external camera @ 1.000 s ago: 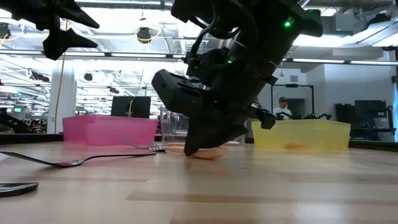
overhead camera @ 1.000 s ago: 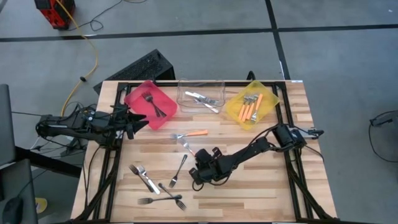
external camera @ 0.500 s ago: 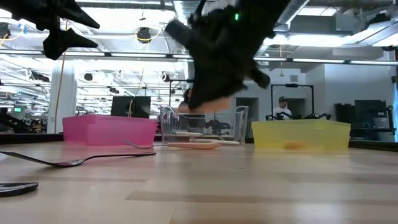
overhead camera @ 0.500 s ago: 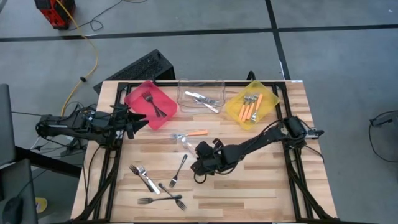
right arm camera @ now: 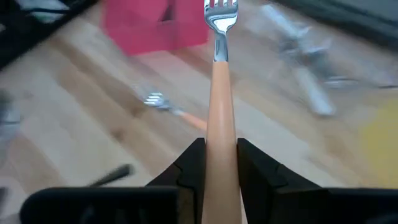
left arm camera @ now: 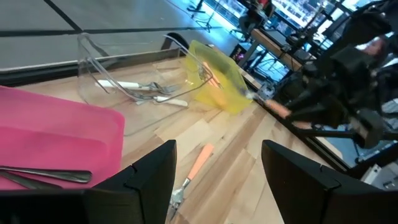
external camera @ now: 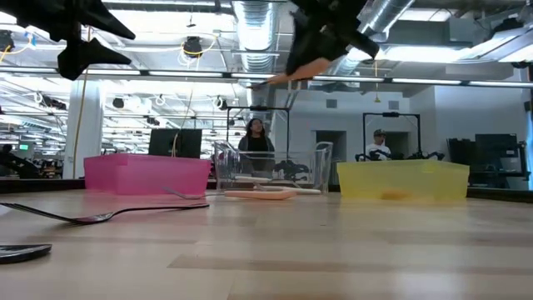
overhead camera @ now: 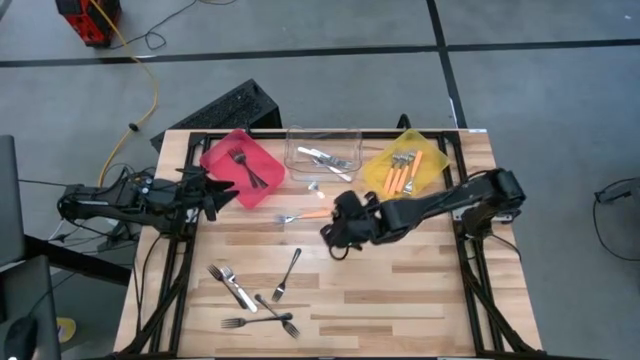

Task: Sort silverware by color (type)
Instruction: Put the orange fork into the yellow bin

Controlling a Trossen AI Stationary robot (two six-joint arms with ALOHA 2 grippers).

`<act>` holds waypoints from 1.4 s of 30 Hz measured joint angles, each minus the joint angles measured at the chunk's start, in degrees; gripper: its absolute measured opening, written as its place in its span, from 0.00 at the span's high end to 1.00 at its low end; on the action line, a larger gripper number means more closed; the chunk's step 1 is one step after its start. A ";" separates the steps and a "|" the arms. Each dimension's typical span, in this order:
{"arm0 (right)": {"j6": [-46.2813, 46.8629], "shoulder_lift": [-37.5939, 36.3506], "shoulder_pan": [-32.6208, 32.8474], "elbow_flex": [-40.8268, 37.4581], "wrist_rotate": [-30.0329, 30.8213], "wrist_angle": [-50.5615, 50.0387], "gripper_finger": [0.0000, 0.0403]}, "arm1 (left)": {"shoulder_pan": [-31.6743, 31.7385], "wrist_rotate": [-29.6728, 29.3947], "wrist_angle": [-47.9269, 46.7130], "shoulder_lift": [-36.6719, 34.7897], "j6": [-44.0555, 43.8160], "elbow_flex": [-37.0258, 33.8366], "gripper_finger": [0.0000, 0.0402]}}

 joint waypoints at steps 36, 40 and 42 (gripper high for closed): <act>24.17 -19.42 -16.42 -14.92 2.09 -27.00 0.77 | 0.02 -4.09 -0.27 0.04 -2.71 0.00 0.45; 22.78 -24.72 -19.99 -22.19 -0.54 -18.72 0.77 | 0.02 -4.25 -0.29 0.04 -2.70 0.00 0.45; 21.26 -27.19 -21.92 -26.57 -2.26 -13.27 0.77 | 0.02 -4.26 -0.29 0.04 -2.70 0.00 0.45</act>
